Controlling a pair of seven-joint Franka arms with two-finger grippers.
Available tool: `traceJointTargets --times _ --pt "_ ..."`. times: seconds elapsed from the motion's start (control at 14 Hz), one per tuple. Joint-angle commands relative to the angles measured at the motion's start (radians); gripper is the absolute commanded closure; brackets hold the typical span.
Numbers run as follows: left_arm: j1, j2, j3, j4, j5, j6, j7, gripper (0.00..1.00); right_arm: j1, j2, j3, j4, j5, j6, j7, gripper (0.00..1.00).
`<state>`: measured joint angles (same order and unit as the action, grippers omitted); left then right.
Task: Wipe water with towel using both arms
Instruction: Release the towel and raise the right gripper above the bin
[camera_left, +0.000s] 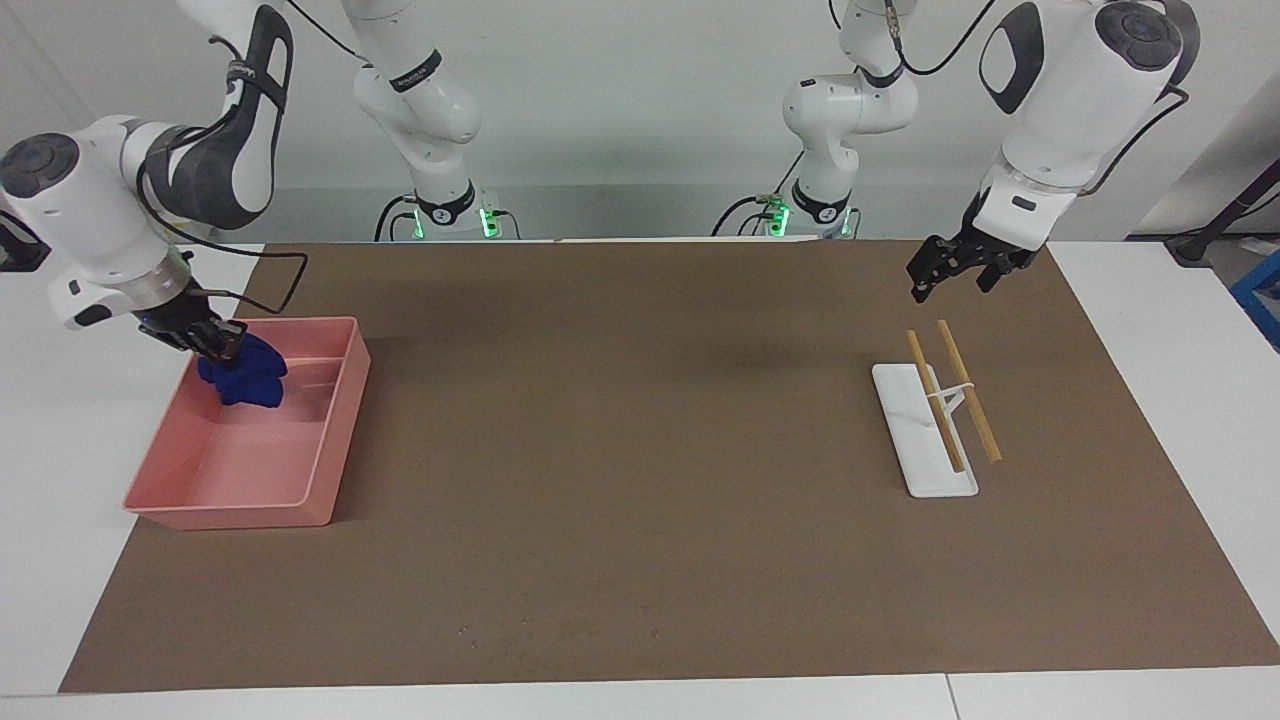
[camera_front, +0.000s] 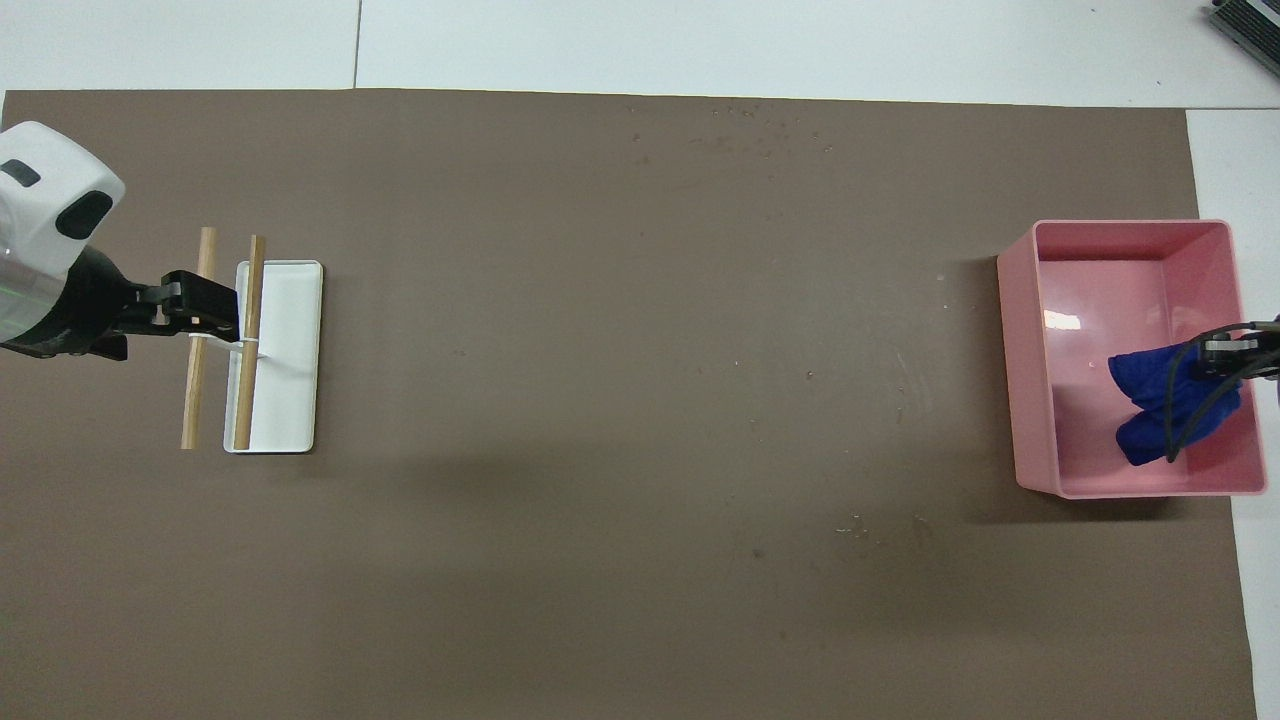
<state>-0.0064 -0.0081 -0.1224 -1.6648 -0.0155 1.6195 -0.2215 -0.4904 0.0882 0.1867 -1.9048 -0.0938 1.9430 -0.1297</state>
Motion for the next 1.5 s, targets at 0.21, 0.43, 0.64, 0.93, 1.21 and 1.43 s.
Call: traceJointTargets --times 0.21,0.43,0.64,0.93,1.21,1.43 --pt "0.005 -0.015 -0.002 -0.003 -0.012 -0.009 0.010 0.00 0.018 -0.079 0.046 0.021 0.014 -0.119 0.068 0.00" --pt "0.006 -0.015 -0.002 -0.007 -0.012 0.000 0.010 0.00 0.091 -0.088 0.076 0.120 0.020 -0.228 0.234 0.00" --pt "0.006 -0.015 -0.002 -0.006 -0.012 0.003 0.007 0.00 0.212 -0.078 0.076 0.240 0.020 -0.337 0.340 0.00" --pt "0.008 -0.015 -0.003 -0.009 -0.012 0.003 0.008 0.00 0.340 -0.067 0.076 0.364 0.020 -0.418 0.444 0.00" --pt "0.002 -0.013 -0.002 -0.010 -0.012 0.005 0.008 0.00 0.418 -0.019 0.077 0.463 0.020 -0.499 0.496 0.00" --pt "0.005 -0.013 -0.002 -0.010 -0.012 0.006 0.008 0.00 0.411 -0.016 0.074 0.480 0.020 -0.503 0.493 0.00"
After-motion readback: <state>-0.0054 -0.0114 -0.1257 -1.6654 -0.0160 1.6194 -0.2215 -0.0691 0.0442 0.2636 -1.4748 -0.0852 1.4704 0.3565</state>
